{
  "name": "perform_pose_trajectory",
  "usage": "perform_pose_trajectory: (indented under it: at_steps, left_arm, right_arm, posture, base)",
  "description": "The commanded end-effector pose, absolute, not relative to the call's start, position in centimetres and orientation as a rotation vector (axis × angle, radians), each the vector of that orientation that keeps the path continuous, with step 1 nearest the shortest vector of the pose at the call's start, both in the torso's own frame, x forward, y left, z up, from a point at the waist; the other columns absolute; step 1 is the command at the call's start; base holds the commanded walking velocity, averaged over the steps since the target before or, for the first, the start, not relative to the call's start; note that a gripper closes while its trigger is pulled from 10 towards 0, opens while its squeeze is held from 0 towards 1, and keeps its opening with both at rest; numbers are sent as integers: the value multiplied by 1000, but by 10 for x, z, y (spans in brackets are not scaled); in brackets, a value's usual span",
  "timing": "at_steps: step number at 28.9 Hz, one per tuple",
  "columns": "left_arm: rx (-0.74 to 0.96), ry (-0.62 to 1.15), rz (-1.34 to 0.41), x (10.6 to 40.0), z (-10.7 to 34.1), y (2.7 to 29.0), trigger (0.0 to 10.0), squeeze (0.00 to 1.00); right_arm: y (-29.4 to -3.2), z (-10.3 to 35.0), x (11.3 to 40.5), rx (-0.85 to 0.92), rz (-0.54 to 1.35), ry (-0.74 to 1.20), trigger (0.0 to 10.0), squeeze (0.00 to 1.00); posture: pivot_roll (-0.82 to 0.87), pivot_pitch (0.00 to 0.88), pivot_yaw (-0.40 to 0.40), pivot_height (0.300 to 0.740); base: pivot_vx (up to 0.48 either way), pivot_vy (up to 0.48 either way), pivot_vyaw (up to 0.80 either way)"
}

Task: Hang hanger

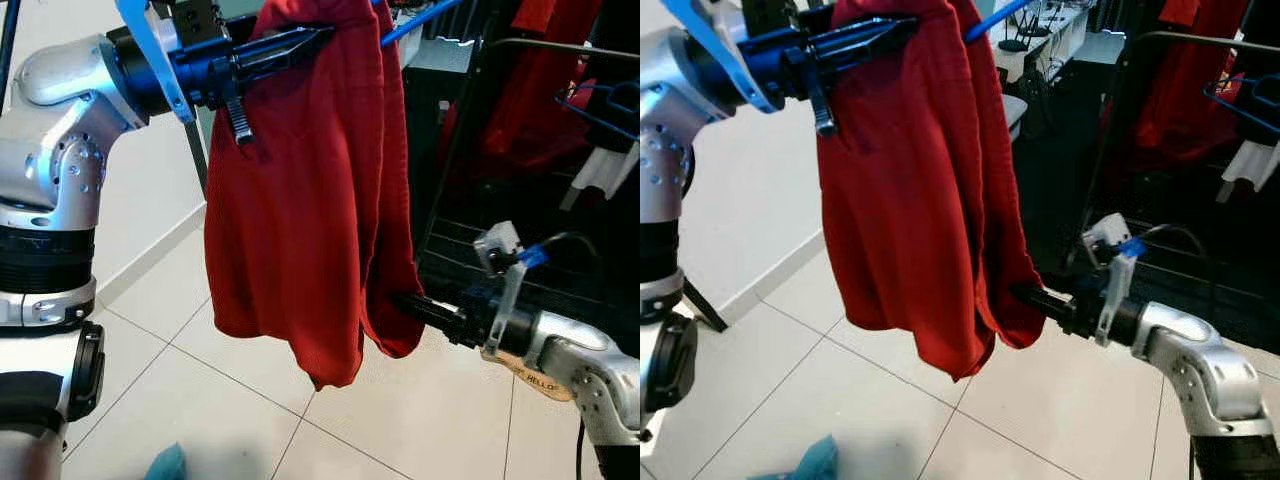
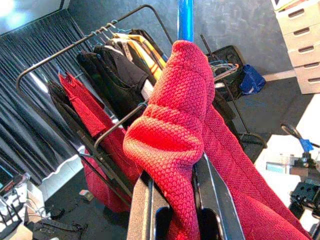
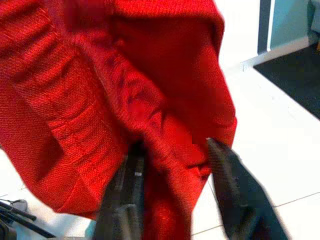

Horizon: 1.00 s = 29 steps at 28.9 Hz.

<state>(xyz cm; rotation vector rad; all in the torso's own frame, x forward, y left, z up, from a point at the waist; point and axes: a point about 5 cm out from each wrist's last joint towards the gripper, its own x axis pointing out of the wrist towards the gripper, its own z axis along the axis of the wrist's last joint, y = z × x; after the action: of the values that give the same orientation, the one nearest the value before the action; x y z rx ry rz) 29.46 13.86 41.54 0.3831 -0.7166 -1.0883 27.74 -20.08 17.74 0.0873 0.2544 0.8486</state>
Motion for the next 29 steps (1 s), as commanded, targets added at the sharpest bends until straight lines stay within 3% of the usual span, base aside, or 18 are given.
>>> perform_pose_trajectory:
  at_steps: [1,11,14,18,20,23,29]
  left_arm:
    - [392,-778,-1078,287,427,140,10000,0]
    - [396,-770,-1059,289,425,143,10000,0]
    - [408,-753,-1051,292,420,146,10000,0]
    - [533,-594,-1075,302,378,164,10000,0]
    - [533,-594,-1075,302,378,164,10000,0]
    - [630,-453,-1088,307,339,178,10000,0]
    - [634,-408,-1080,306,320,183,10000,0]
  right_arm:
    - [-201,174,279,73,832,293,0,0]
    - [-211,175,285,78,766,286,0,0]
    - [-215,186,287,159,772,223,0,0]
    - [-242,234,296,431,695,-87,0,0]
    - [-242,234,296,431,695,-87,0,0]
    - [-259,253,305,479,572,-210,0,0]
    - [-264,256,318,511,475,-217,0,0]
  posture:
    - [19,25,37,740]
    - [15,21,34,740]
    - [13,14,35,740]
    - [14,12,35,740]
    - [14,12,35,740]
    - [11,17,32,740]
    - [15,16,19,740]
  base:
    - [0,0,0]
    - [0,0,0]
    - [0,0,0]
    - [0,0,0]
    - [0,0,0]
    - [0,0,0]
    - [0,0,0]
